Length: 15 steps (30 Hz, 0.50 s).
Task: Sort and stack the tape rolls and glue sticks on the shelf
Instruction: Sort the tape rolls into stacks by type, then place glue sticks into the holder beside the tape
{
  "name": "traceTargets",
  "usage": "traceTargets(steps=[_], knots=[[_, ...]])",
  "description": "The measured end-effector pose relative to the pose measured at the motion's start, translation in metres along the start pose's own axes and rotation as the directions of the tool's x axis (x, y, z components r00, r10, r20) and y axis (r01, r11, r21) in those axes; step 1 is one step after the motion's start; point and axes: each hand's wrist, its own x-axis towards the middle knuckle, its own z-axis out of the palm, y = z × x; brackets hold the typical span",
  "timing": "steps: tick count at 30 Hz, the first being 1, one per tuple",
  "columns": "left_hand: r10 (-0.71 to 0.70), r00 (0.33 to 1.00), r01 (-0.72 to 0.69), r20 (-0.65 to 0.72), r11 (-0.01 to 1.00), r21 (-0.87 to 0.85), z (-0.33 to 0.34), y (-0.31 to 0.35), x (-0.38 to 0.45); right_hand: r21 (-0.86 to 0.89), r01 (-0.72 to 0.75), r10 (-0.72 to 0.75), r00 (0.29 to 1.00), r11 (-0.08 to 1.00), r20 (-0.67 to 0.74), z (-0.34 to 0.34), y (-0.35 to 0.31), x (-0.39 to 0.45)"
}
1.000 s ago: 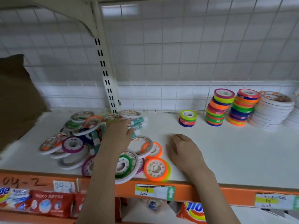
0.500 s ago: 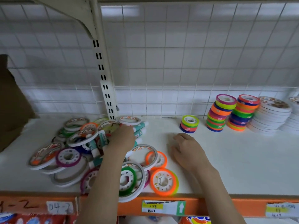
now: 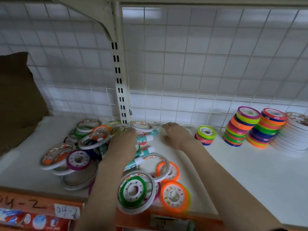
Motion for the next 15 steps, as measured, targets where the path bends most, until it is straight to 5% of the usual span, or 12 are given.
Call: traceTargets(steps=[6,15], knots=[[-0.034,0.994,0.018,-0.101,0.988,-0.155,-0.006,-0.014,-0.016,-0.039,0.070,-0.067,0.994,0.997,0.085,0.012,-0.007,0.025],[-0.065,0.990,0.014,-0.122,0.925,-0.379,-0.003,0.006,-0.024,-0.030,0.107,-0.107,0.994,0.994,-0.003,0.001,-0.003,-0.011]])
